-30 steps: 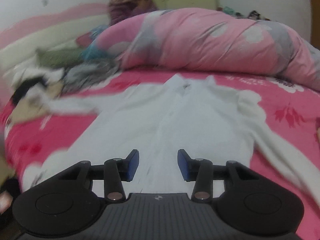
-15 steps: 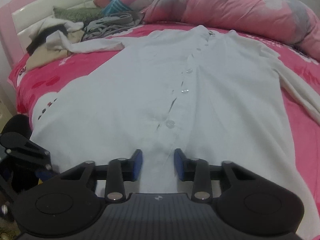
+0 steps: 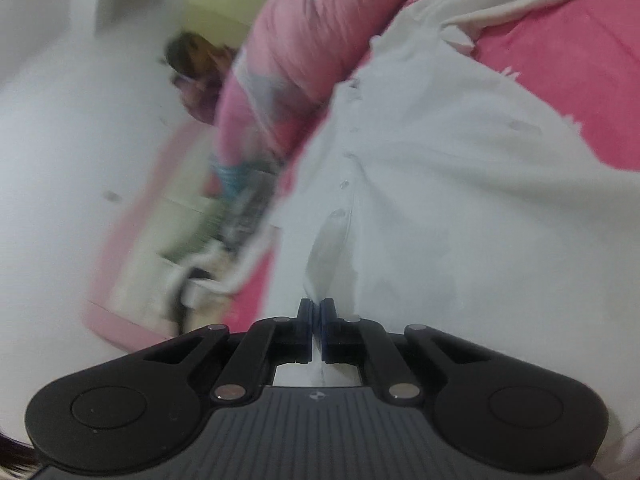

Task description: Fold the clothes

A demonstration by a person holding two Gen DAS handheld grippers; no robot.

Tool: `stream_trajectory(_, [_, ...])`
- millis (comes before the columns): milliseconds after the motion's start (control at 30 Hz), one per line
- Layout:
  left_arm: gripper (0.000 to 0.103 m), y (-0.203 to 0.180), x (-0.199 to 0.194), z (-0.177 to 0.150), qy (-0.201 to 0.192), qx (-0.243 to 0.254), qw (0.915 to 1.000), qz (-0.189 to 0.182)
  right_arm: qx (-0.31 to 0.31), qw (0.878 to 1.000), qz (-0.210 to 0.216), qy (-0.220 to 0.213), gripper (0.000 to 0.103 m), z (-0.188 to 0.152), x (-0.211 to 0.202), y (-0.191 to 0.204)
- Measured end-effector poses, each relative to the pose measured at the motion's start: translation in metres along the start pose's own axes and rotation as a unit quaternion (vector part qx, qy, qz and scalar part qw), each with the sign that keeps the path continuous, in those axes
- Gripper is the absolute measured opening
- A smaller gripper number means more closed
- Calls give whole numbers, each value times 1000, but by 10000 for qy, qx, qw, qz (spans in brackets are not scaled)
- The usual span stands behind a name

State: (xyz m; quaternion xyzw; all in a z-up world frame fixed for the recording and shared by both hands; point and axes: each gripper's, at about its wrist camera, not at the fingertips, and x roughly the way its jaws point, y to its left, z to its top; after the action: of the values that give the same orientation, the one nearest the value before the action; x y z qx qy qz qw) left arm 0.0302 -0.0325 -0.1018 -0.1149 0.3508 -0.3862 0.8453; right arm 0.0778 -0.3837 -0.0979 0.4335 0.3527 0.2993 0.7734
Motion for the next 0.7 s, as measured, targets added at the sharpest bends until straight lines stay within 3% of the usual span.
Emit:
stream_trajectory(67, [29,1,0,0,6,-47,10000,23,95,9994,331,-20,3,3,-1,-1])
stream_trajectory(133, [29,2,0,-1,26,-60,10000,49,-116,9996,240,118,3,4,2,5])
stream_trajectory(233, [29,2,1,0,78,-50,9999,63,-569,9967,-211,544,5,3,19,17])
stream_trajectory(333, [29,0,1,1,152,-41,9999,69,-1274,9809,-1129,942,13,-7,38,32])
stream_trajectory(400, [30,-1,0,1,171,-21,9998,45,-1650,9720,-1420,888,19,-12,37,41])
stream_trajectory(600, [30,-8,2,4,198,112,9996,-137,-2022,9672,-1536,112,19,-22,-15,66])
stream_trajectory(700, [30,-16,9,6,202,223,9993,-217,-2414,9536,-1796,64,19,-39,-24,70])
